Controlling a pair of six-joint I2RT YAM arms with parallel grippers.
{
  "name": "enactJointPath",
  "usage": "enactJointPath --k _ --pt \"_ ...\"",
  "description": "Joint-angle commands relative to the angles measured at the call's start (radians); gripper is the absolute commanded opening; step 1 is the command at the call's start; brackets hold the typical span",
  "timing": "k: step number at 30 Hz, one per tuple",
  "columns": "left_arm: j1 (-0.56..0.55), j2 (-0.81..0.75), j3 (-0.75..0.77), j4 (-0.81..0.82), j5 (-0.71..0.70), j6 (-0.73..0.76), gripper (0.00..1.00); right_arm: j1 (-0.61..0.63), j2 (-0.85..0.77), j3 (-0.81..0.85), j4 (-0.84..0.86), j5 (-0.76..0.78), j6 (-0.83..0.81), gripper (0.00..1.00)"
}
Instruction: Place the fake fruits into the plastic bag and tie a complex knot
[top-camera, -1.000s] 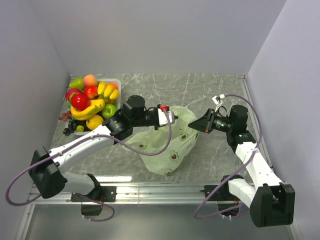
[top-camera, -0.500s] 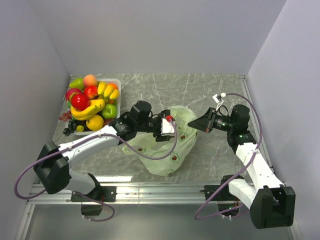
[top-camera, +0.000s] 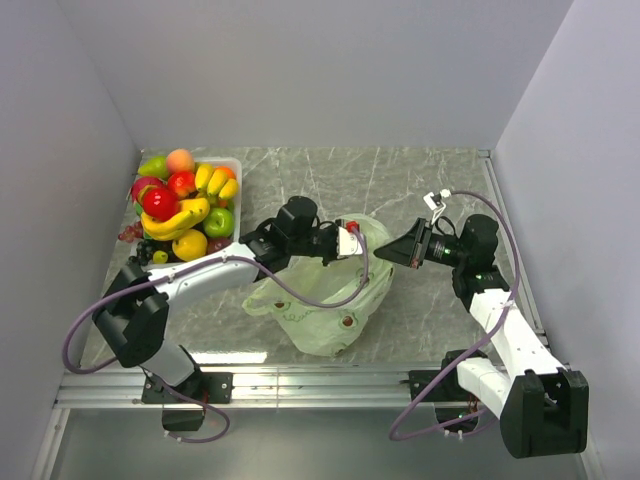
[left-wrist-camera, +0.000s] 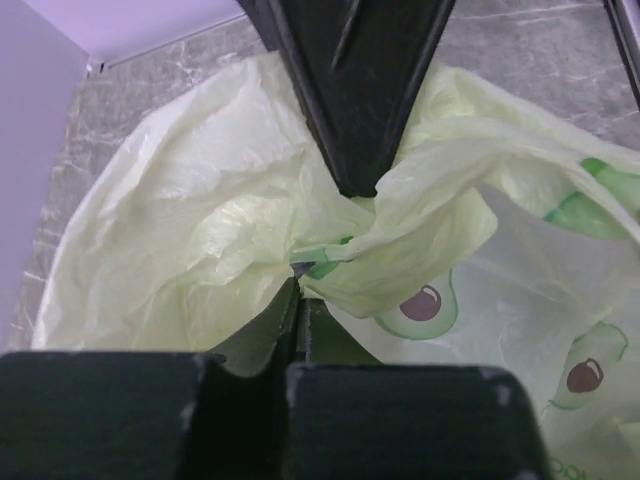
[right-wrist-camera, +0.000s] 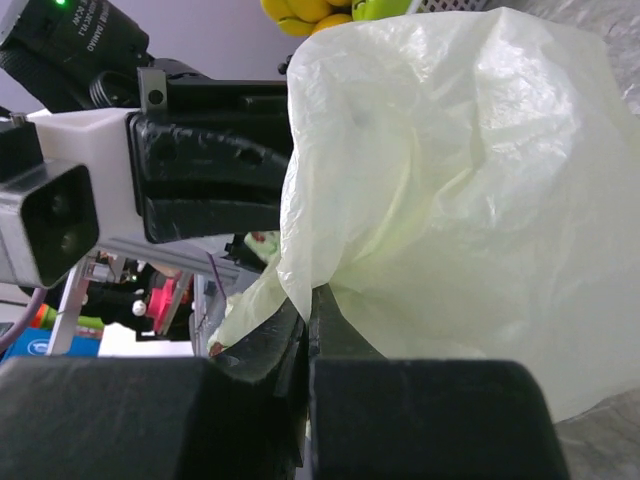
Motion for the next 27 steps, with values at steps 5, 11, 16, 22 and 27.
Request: enactJointPath --k 5,11,16,22,27 --pt "0.023 -0.144 0.06 -0.083 0.101 -0.001 0.0 0.006 0.005 0.049 -0.185 0.112 -0.232 0.0" --pt "0.044 -0.205 0.06 -0.152 0.097 0.04 0.0 0.003 0.025 0.065 -0.25 0.158 -0.282 0.3" --pt "0.046 -0.181 0.08 -0.186 0.099 0.08 0.0 -0.004 0.056 0.259 -0.542 0.174 -0.503 0.55" --pt "0.044 -0.139 0.131 -0.229 0.097 0.127 0.0 -0.008 -0.045 0.392 -0.636 0.269 -0.632 0.85" --pt "0.041 -0.116 0.161 -0.237 0.073 0.121 0.0 0.058 -0.061 0.405 -0.698 0.35 -0.736 0.95"
